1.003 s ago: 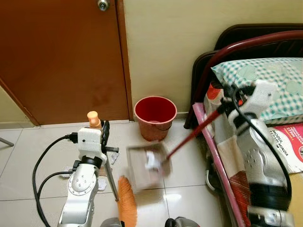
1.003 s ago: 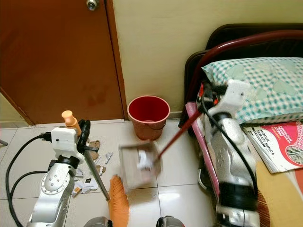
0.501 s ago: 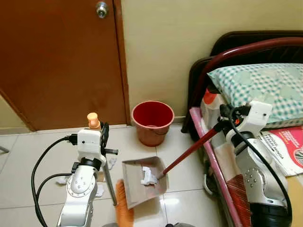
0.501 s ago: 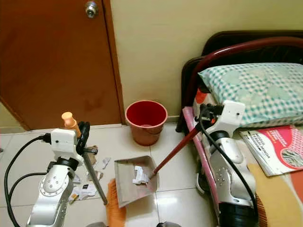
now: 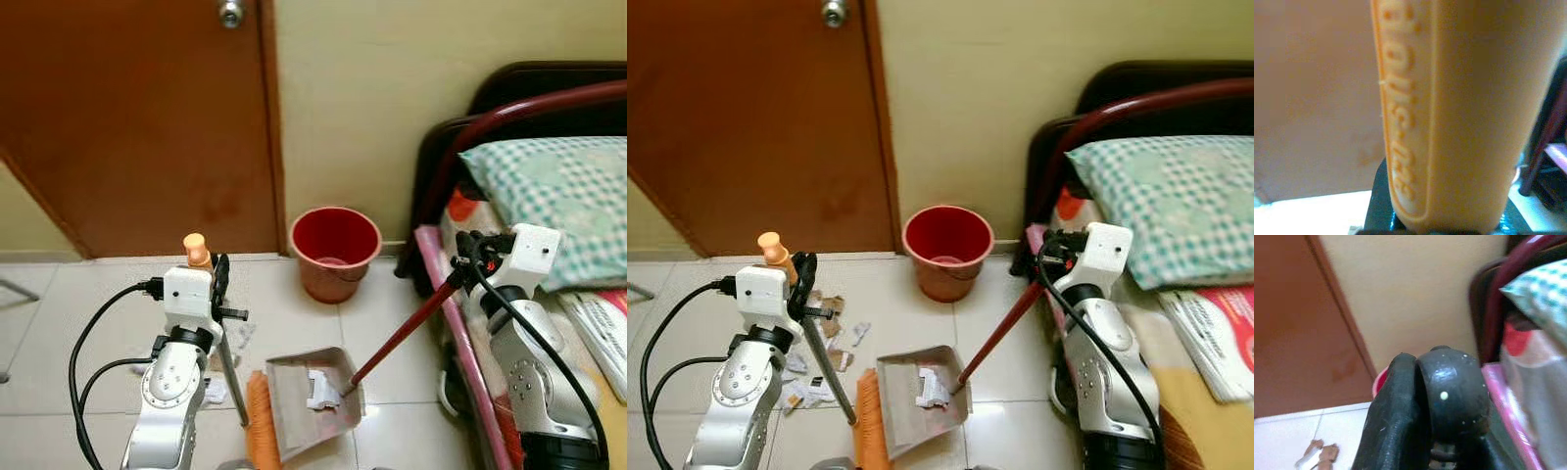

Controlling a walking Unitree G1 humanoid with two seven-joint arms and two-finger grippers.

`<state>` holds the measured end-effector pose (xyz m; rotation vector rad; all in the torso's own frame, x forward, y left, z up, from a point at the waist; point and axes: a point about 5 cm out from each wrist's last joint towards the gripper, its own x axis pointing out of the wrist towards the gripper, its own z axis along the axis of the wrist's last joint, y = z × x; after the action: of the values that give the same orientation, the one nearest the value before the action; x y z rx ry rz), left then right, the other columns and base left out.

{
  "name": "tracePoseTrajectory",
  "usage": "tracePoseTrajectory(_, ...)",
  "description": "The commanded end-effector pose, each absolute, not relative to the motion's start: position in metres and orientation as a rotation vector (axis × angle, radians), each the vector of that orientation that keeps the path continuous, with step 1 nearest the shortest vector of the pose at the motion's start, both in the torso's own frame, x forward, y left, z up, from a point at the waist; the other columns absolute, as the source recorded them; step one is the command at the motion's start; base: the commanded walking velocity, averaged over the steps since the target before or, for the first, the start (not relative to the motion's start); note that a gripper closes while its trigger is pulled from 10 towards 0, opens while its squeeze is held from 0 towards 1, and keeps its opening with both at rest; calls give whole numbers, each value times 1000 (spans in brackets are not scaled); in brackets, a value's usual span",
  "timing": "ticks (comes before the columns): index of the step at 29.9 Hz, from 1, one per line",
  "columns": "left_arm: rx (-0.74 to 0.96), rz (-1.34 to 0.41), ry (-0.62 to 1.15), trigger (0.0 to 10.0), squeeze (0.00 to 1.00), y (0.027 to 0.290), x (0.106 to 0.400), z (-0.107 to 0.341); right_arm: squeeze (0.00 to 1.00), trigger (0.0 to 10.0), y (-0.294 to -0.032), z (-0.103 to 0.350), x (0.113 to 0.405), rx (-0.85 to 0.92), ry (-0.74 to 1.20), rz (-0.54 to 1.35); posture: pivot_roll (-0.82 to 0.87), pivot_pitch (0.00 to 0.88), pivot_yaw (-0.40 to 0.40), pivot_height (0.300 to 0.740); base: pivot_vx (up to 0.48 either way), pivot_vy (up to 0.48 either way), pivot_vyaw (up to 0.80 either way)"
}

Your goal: Sweep floor

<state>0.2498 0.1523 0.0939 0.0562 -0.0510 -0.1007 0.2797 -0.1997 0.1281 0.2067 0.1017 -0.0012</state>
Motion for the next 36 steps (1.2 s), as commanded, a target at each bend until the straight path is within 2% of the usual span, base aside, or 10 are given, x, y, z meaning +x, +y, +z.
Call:
tracePoseTrajectory(1,83,-101,-78,10000,0,155,250,101,0,10000,-197,134,281,216,70,15,-28,32,-5,740,311,266,0)
tracePoseTrajectory(19,83,-119,-68,10000,0,151,249,100,0,10000,-196,134,282,186,64,15,-27,35,-7,740,296,227,0)
tracePoseTrajectory(25,85,-123,-62,10000,0,149,249,99,0,10000,-198,135,283,178,55,3,-27,34,-6,740,0,0,0)
tracePoseTrajectory(36,83,-93,-59,10000,0,153,249,99,0,10000,-196,159,308,190,-20,26,-24,33,-6,740,0,0,0)
